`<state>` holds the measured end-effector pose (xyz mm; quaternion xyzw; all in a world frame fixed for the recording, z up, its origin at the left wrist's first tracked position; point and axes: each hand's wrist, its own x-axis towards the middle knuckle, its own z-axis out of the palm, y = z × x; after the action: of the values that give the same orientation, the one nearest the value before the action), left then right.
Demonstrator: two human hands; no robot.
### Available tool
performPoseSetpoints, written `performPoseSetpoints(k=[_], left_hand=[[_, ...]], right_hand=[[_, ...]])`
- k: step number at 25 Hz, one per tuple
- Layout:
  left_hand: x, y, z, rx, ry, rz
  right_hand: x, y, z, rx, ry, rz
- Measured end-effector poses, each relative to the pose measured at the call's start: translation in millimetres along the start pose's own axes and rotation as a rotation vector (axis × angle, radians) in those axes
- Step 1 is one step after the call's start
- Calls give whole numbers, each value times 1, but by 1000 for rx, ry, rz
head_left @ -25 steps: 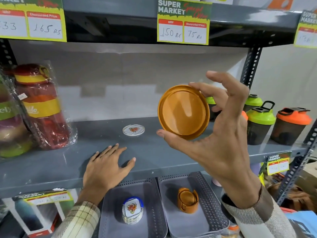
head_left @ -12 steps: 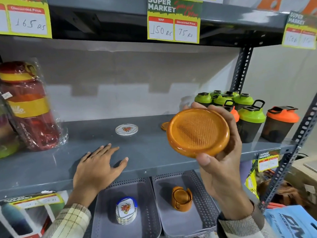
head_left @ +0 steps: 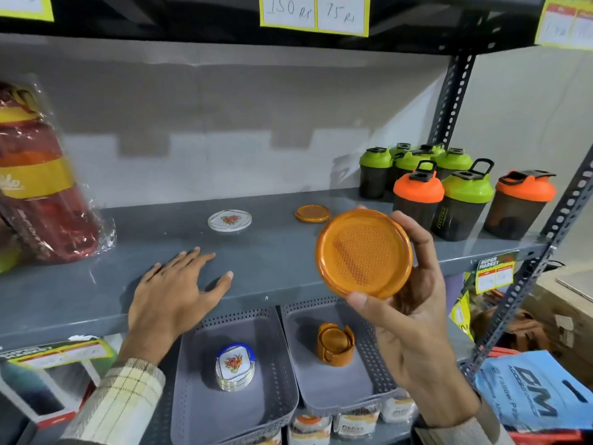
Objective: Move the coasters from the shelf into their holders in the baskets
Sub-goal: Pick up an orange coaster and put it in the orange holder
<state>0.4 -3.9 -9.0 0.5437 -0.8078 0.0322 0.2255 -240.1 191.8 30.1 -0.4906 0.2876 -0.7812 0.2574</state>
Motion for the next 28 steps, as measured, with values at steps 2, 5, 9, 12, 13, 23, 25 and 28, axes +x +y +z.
performPoseSetpoints(k=[2, 5, 9, 12, 13, 23, 25, 28], left_hand=[[0, 0, 0, 28, -2, 3], [0, 2, 2, 39, 7, 0], [0, 3, 2, 45, 20, -6], [0, 3, 2, 37, 22, -10], [0, 4, 2, 32, 20, -14], [3, 6, 0, 10, 46, -48], [2, 5, 0, 7, 43, -50], [3, 6, -1, 15, 34, -53]], right_hand=[[-19, 7, -18, -24, 95, 111], [-51, 30, -52, -75, 169, 278], [-82, 99, -103, -307, 376, 507], [-86, 161, -138, -386, 485, 669], [-83, 180, -147, -404, 513, 723], [-33, 283, -189, -848, 487, 845], [-33, 290, -193, -968, 393, 833], [-35, 296, -196, -1064, 302, 809]])
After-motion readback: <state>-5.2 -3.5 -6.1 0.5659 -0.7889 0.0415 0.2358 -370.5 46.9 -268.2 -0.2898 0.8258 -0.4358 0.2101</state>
